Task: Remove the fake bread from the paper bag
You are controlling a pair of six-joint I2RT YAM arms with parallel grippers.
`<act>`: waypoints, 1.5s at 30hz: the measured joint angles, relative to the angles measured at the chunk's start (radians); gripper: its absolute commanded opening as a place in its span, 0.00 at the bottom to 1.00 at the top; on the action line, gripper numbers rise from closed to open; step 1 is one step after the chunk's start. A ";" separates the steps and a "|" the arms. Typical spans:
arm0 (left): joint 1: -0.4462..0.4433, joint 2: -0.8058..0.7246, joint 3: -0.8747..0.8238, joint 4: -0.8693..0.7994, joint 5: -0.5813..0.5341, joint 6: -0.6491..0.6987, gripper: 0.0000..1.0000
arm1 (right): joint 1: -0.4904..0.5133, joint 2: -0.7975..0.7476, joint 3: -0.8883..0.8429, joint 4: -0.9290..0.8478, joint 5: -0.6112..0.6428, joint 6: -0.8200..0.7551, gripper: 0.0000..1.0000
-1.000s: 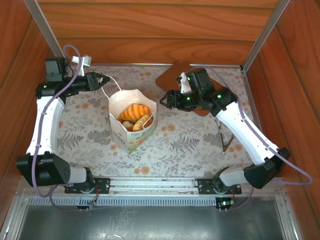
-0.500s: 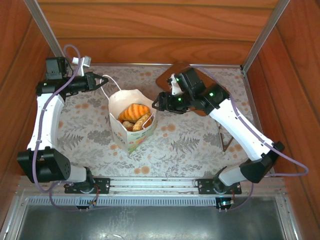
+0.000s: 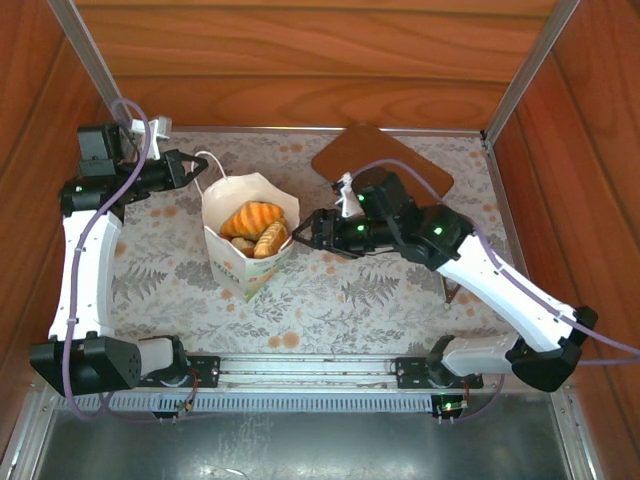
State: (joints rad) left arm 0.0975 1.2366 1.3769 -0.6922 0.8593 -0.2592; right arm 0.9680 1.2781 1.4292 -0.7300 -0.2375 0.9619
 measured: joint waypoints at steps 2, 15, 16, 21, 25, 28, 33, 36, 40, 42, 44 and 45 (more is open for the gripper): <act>0.000 -0.003 -0.014 -0.001 -0.008 -0.003 0.00 | 0.013 0.024 -0.011 0.042 0.003 0.021 0.69; 0.000 -0.024 -0.027 0.000 -0.039 -0.011 0.00 | 0.021 0.124 0.047 0.271 0.025 0.061 0.68; 0.000 -0.024 -0.027 0.000 -0.043 -0.012 0.00 | 0.021 0.130 0.059 0.280 0.024 0.061 0.68; 0.000 -0.024 -0.027 0.000 -0.054 -0.018 0.00 | 0.022 0.154 0.083 0.309 0.026 0.056 0.45; 0.000 -0.025 -0.027 0.000 -0.067 -0.026 0.00 | 0.022 0.171 0.097 0.302 0.050 0.036 0.24; 0.000 -0.027 -0.027 0.000 -0.079 -0.027 0.00 | 0.018 0.193 0.146 0.266 0.079 -0.004 0.13; 0.000 -0.030 -0.028 0.000 -0.098 -0.030 0.00 | -0.021 0.218 0.212 0.224 0.088 -0.074 0.06; 0.000 -0.030 -0.028 0.000 -0.100 -0.033 0.05 | -0.062 0.229 0.237 0.192 0.074 -0.110 0.06; 0.000 -0.029 -0.028 0.000 -0.092 -0.037 0.08 | -0.108 0.268 0.296 0.166 0.012 -0.168 0.06; 0.000 -0.026 -0.028 0.000 -0.074 -0.040 0.11 | -0.135 0.294 0.329 0.140 -0.036 -0.197 0.05; 0.000 -0.021 -0.028 0.000 -0.059 -0.047 0.15 | -0.161 0.323 0.367 0.114 -0.075 -0.226 0.06; 0.000 -0.018 -0.028 0.000 -0.051 -0.051 0.19 | -0.173 0.338 0.388 0.100 -0.090 -0.240 0.06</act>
State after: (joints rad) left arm 0.0978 1.2182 1.3491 -0.6922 0.8085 -0.3103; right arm 0.7952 1.6157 1.8168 -0.6304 -0.3271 0.7219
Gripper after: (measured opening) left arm 0.134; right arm 0.060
